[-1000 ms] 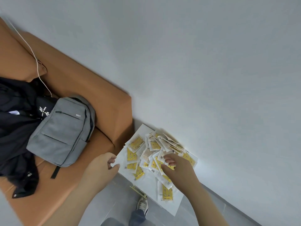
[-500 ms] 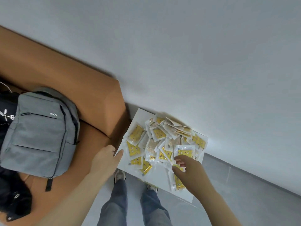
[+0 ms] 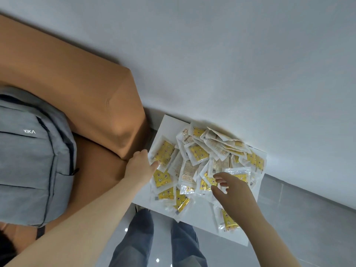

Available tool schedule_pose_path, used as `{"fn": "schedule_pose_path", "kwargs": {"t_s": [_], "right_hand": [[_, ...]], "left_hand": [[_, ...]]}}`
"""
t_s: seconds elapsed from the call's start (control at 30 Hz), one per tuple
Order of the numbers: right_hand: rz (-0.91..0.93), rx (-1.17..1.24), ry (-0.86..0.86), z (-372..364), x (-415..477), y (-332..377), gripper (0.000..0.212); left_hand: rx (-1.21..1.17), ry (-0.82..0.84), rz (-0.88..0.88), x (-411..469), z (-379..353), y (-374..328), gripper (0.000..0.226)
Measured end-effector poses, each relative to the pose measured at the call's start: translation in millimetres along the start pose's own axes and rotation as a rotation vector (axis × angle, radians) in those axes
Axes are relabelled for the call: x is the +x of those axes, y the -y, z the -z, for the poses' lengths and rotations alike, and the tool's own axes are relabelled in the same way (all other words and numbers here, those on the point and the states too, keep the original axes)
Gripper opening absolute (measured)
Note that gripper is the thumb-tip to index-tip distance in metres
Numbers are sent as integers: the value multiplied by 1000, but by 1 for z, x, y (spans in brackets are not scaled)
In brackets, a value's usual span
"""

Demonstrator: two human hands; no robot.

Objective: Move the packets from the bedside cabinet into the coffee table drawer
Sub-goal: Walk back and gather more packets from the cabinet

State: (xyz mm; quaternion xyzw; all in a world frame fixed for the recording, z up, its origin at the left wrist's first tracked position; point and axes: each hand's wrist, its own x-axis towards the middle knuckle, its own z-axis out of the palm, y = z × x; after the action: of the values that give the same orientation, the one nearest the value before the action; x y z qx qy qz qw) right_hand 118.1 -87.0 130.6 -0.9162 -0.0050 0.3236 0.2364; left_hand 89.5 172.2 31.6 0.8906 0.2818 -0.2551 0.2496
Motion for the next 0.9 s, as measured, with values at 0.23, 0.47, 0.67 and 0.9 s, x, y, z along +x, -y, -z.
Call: {"fn": "schedule_pose_path", "kwargs": {"t_s": [0.23,0.47,0.67,0.9], "right_hand": [[6,-20,-40,-13,26,-9,33],[8,-28,-39,-19,32,-12,33],[11,-21,-45,-23,33,-16,32],[15,-22,-37,-29,35,-18,32]], "left_hand": [[29,-77,18,49,-29,0,36],[25,-154,44,70,-39,4,55],[92,-124,24,63,-42,1,49],[-110,-94,107,42,-45,19,42]]}}
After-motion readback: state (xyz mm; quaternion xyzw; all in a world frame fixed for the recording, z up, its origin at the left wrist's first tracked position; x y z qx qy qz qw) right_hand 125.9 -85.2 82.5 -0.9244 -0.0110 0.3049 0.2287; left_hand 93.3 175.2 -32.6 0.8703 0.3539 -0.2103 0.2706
